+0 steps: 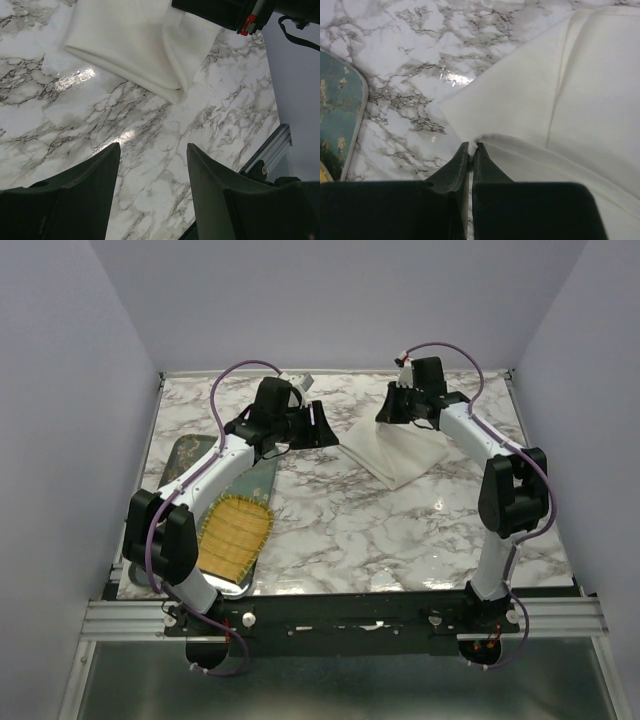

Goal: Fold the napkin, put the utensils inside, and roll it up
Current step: Fold the napkin

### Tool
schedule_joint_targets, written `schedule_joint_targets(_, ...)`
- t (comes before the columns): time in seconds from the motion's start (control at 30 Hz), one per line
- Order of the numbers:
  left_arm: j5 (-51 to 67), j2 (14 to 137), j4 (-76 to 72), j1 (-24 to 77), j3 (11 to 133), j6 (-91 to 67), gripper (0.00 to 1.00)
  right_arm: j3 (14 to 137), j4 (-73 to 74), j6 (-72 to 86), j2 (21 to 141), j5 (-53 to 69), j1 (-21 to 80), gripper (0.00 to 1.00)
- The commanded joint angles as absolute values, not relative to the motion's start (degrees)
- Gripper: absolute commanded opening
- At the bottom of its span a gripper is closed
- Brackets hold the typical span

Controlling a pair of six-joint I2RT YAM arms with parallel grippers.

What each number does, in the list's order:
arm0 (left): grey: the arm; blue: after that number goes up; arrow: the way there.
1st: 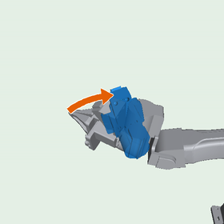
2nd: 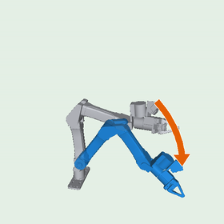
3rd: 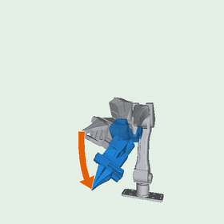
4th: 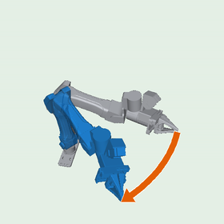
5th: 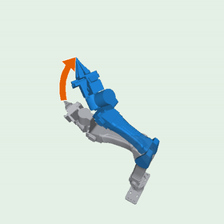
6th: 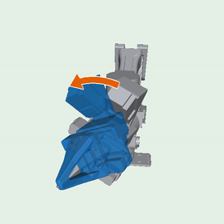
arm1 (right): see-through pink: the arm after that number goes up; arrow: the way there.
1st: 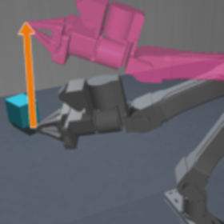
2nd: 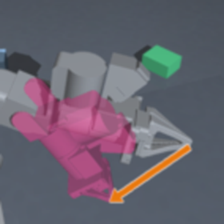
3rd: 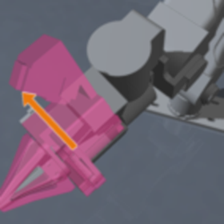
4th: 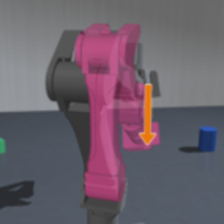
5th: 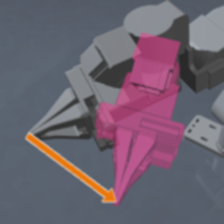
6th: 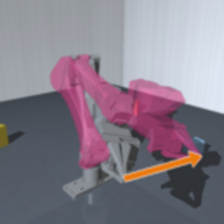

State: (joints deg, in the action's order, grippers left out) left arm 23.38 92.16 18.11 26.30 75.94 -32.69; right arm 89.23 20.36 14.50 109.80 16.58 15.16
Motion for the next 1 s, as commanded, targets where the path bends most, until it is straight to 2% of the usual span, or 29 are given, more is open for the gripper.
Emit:
schedule_joint_targets(0.0,22.85,91.23,18.28,26.19,75.23,-32.70,0.64,94.12,23.55,7.83,113.72,23.64,16.96,0.10)
schedule_joint_targets(0.4,22.59,90.70,18.28,26.19,74.62,-32.34,0.64,101.24,29.18,1.58,120.93,29.88,18.89,0.10)
schedule_joint_targets(0.97,22.50,90.61,18.46,26.28,74.18,-32.34,0.64,106.87,29.62,2.20,127.53,27.51,19.69,0.12)
